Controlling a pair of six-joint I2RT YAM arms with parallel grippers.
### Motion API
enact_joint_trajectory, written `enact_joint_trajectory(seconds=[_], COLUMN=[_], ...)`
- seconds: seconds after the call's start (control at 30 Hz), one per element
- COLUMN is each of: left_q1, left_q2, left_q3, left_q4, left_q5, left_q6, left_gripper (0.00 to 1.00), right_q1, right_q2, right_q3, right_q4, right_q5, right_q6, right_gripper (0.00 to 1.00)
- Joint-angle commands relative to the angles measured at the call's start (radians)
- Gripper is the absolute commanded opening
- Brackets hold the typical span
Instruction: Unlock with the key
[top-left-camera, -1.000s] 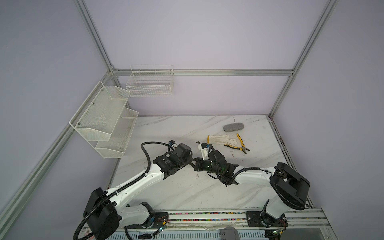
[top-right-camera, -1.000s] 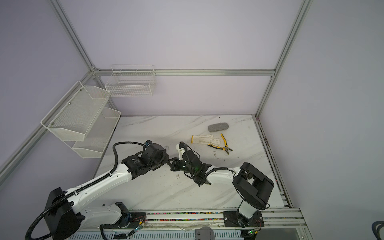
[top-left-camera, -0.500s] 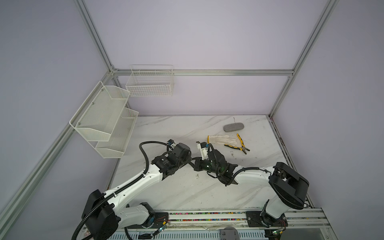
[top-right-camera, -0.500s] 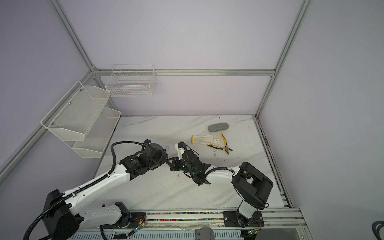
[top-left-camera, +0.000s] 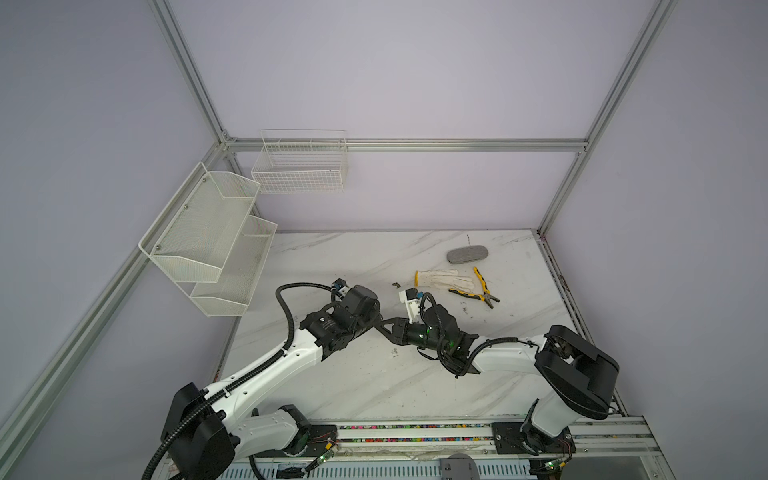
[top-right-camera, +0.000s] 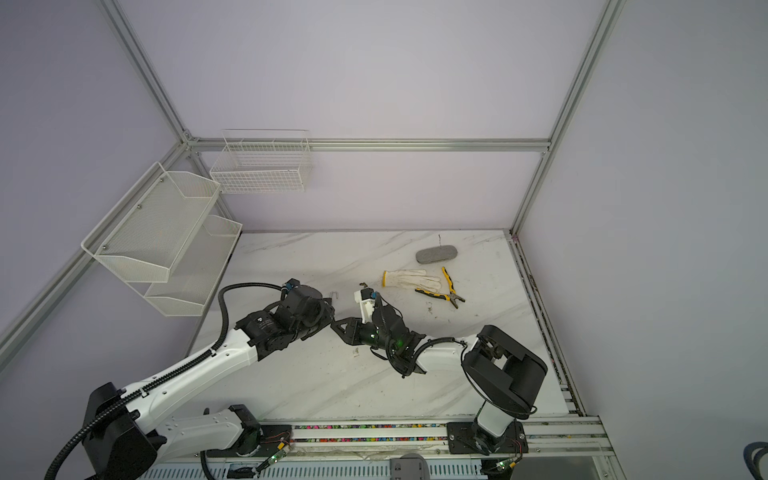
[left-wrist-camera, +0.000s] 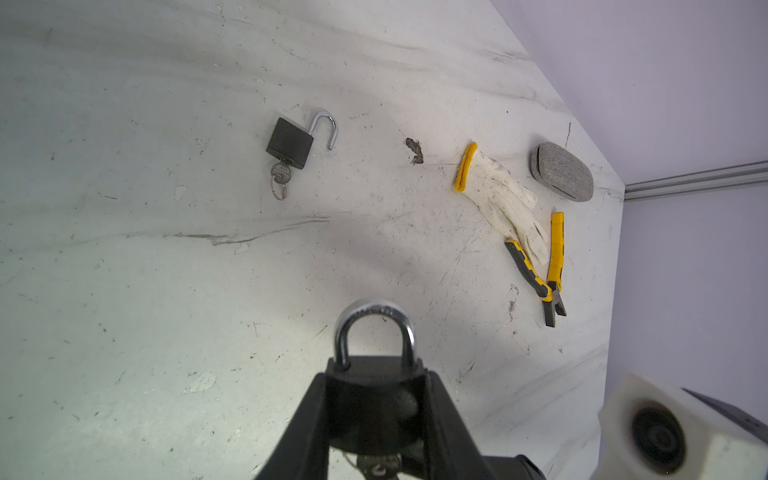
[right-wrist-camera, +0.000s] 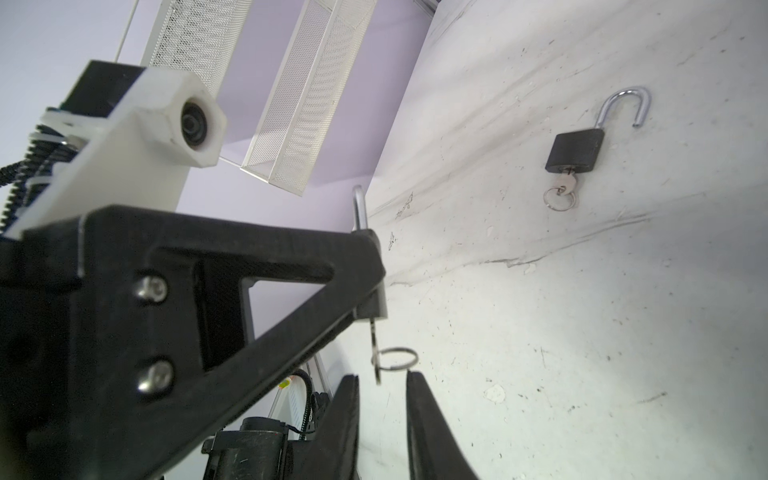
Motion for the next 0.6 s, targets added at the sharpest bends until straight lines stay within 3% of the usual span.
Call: enact_joint_trajectory(seconds=[0.0, 0.47, 0.57], left_q1=[0.005, 0.005, 0.005], left_q2=[-0.016, -0.005, 0.003], left_q3=[-0.011, 0.0, 0.009], left_q4=[0.021, 0.035, 0.045], left_q5=[-0.018, 0.009, 0.064], left_q6=[-0.006, 0.002, 0.019], left_gripper=[0.0, 0.0, 0.0], right_q1=[-0.004, -0.004, -0.005], right_q2=[-0.037, 0.0, -0.006], right_q3=[0.005, 0.025, 0.023], right_q4=[-0.022, 0.018, 0.039], right_q5=[0.055, 0.077, 0.083], right_q6=[-0.002, -0.008, -0.022], right_gripper=[0.24, 0.07, 0.04])
